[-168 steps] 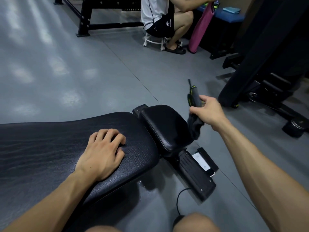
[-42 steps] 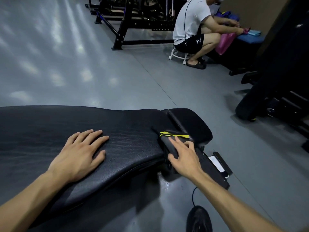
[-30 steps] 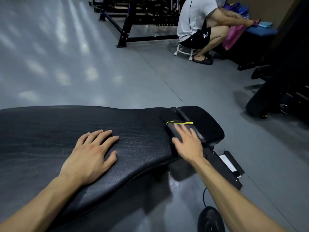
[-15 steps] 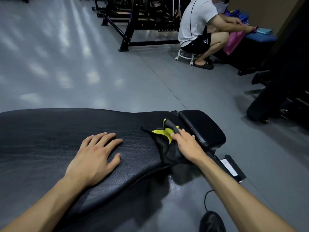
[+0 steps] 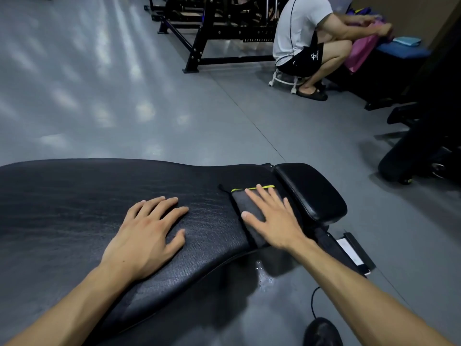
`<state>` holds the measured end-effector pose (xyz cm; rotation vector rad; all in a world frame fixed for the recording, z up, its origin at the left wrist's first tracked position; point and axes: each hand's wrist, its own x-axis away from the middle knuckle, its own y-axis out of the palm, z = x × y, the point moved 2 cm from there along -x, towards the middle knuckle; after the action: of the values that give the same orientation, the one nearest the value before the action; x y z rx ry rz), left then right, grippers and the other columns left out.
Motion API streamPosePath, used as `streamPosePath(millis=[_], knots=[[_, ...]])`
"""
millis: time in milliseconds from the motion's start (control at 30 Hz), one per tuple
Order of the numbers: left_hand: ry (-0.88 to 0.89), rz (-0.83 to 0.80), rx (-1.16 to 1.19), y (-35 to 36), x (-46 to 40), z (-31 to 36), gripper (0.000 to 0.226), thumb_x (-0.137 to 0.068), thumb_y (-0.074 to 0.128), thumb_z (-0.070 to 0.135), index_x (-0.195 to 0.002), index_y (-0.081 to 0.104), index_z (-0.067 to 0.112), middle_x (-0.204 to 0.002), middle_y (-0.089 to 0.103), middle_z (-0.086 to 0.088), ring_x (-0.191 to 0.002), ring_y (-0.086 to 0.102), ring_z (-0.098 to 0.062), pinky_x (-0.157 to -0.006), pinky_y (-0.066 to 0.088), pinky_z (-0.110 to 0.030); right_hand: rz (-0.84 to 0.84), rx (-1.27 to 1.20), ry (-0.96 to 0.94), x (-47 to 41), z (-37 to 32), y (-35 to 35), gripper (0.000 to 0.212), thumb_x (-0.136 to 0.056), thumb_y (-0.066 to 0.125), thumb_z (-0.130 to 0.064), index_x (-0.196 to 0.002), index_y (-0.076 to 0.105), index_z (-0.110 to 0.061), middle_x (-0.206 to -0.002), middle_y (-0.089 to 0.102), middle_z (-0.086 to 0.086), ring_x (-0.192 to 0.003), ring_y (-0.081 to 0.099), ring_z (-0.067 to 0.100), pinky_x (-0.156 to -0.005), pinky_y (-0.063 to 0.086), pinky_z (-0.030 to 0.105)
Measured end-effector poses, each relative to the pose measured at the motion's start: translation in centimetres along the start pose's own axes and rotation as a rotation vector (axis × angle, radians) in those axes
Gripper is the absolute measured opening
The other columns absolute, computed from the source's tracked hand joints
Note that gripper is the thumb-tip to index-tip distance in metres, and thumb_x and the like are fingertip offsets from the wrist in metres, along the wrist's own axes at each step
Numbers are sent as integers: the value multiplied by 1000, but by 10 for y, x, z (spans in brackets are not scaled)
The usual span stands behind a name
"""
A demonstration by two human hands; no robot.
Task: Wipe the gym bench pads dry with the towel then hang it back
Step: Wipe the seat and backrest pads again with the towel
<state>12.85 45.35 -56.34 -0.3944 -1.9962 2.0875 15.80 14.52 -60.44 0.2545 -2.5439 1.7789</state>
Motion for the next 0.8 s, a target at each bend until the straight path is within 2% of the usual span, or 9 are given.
streamPosePath(millis=[133,200,267,367,467,567,667,733,800], knots=[[0,-2,4,-1,1,1,58,-92,31,60,-142,53,39,-152,50,9,-143,40,-18,-119,23,-41,-1,-130,320,-37,27,-16,75,-89,33,-80,-156,16,-52,-170,0,-16,-157,-8,21,-119,4,68],[-3,-7,7,-1,0,0,57,-93,33,60,-142,53,39,-152,50,9,-143,41,-18,-119,22,-41,-4,-138,391,-41,19,-13,79,-88,35,-80,-157,15,-50,-170,1,-13,-157,-8,23,-119,9,68],[1,-12,12,-1,0,0,57,-92,34,59,-141,54,39,-151,51,9,-142,42,-18,-118,23,-41,11,-70,323,-24,-6,-6,80,-87,36,-80,-158,12,-49,-170,0,-13,-157,-7,22,-120,11,64],[1,-11,14,-1,0,0,57,-92,35,59,-141,54,38,-151,51,8,-142,43,-19,-119,24,-42,52,10,25,30,-43,13,77,-87,31,-79,-156,6,-55,-169,-5,-18,-156,-9,16,-122,8,56],[5,-17,8,-1,0,-1,57,-93,35,59,-142,53,38,-151,51,8,-143,42,-19,-119,24,-42,18,8,-131,36,-26,12,74,-85,27,-79,-154,8,-58,-168,-1,-24,-156,-8,10,-124,7,52],[6,-14,1,-1,0,0,57,-93,35,59,-142,54,38,-151,51,7,-142,43,-19,-119,24,-42,54,-77,49,-17,18,-2,80,-82,26,-82,-156,18,-52,-169,9,-18,-157,1,13,-123,13,58],[4,-20,-6,-1,-1,0,56,-93,36,59,-142,54,38,-152,50,7,-142,42,-20,-119,24,-42,47,-101,338,-59,30,-7,78,-89,29,-78,-159,14,-46,-171,5,-9,-157,-2,22,-124,7,58],[1,-31,-5,-1,-2,0,56,-93,36,58,-143,53,38,-152,49,7,-143,41,-20,-120,24,-42,29,-34,323,-57,5,1,78,-91,28,-77,-160,8,-45,-171,-1,-8,-157,-7,24,-125,2,55],[0,-35,-10,0,-1,0,56,-94,37,58,-143,53,37,-153,50,6,-143,41,-20,-119,24,-43,28,31,101,-30,-31,8,79,-89,25,-78,-159,5,-48,-170,-5,-11,-157,-9,21,-126,-1,51]])
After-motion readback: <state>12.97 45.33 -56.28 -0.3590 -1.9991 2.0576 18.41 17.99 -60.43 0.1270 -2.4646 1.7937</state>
